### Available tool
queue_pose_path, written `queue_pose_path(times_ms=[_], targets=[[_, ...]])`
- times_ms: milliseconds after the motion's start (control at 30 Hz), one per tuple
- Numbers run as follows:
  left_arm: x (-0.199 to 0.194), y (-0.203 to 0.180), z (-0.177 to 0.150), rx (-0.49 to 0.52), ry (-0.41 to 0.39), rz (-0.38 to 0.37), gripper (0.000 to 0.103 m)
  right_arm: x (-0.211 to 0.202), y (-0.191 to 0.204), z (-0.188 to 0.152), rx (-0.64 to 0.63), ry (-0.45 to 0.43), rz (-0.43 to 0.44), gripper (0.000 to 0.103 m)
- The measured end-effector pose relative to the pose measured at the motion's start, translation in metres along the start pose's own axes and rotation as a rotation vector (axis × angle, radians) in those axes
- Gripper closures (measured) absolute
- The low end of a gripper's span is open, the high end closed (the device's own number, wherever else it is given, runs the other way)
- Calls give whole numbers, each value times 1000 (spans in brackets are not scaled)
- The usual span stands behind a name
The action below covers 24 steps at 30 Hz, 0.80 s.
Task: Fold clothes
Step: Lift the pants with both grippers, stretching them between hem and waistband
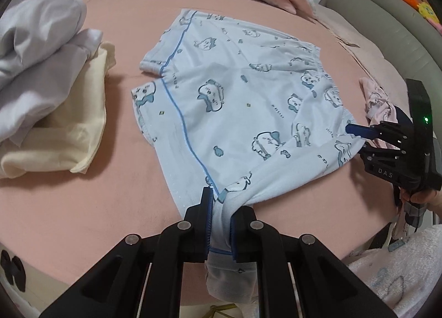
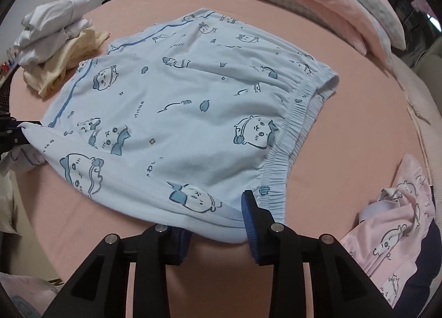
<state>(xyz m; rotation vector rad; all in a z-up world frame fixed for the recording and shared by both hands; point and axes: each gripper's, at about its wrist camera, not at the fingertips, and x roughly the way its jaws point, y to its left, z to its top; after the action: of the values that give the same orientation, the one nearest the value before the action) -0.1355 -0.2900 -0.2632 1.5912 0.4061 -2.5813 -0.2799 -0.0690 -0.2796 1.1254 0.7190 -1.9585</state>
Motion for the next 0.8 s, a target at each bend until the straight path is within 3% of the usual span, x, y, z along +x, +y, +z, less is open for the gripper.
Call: queue_pose_path(times_ms=[100,167,233,333,500,567,600,633,800], targets=[[1,2,-1,-13,-2,-2,94,-1,9,-2,-50,-32,-97,69],[0,1,-2,-9,-5,2,94,-4,19,-4,-131,-61,-212,63],[-2,1,-1,-7,-5,1,94,-1,32,-11,-248,-87,-356,46],[-4,1,0,-3,-8,3,94,2,31,-20,-339,-109,-491,43],[-5,0,-2,-4,-7,15,94,6,14,-14,-202,-96,-428,46],[-4,0,-3,-9,-6,19,94,9,13,-12,-171,-77,-394,61],[-3,1,-3,-17,-8,18,94,9,13,-10,-157,-65,-378,74],[-3,1,-3,-26,-10,16,94,9,13,-8,-144,-52,-361,79],[-15,11,-6,-124,-60,-38,94,-3,2,2,-23,-39,-305,83]])
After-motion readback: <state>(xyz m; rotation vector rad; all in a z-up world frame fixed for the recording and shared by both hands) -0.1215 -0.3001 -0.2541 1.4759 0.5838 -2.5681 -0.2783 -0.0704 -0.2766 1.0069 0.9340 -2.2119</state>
